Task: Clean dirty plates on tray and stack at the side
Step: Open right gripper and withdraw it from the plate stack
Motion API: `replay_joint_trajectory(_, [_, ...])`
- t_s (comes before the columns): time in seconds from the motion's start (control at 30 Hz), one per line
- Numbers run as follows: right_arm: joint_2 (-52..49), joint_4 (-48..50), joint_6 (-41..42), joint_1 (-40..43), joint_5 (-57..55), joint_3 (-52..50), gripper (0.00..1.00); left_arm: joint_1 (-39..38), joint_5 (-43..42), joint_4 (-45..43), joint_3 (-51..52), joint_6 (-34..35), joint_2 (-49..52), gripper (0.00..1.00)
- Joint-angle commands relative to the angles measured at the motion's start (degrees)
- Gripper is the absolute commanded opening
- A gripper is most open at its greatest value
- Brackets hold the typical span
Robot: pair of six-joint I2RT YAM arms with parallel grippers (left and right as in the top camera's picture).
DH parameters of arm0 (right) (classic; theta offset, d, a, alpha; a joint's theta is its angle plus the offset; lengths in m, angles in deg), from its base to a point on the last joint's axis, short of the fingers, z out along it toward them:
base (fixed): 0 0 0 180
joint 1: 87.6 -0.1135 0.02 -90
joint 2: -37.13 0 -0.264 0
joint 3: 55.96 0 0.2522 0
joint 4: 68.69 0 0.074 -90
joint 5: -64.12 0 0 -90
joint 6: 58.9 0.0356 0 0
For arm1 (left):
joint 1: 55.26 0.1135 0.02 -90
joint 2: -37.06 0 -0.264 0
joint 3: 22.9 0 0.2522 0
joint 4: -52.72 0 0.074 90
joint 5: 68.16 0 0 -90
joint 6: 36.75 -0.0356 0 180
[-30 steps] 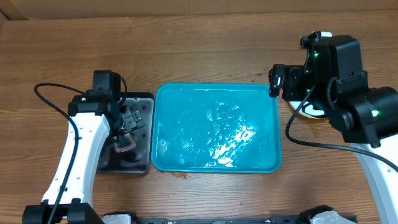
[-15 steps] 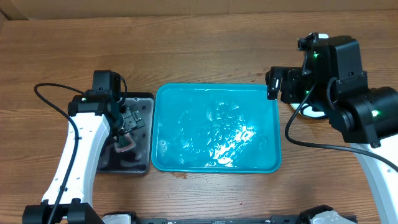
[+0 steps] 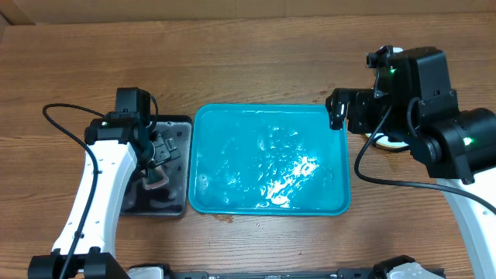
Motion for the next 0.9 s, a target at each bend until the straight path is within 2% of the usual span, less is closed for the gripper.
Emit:
replay_joint_trajectory(0.0, [0.8, 1.7, 0.0, 0.0, 0.4, 1.0, 1.0, -0.4, 0.5, 0.0, 0.1, 0.4, -0.7, 1.0])
replay_joint_trajectory(0.57, [0.6, 3.4, 0.0, 0.0, 0.4, 1.0, 0.99, -0.4, 0.5, 0.0, 0.1, 0.4, -0.7, 1.0])
replay_joint_trajectory(0.87, [12.9, 15.8, 0.0, 2.0, 0.0, -4.2, 0.99, -0.4, 0.5, 0.0, 0.1, 0.4, -0.7, 1.0])
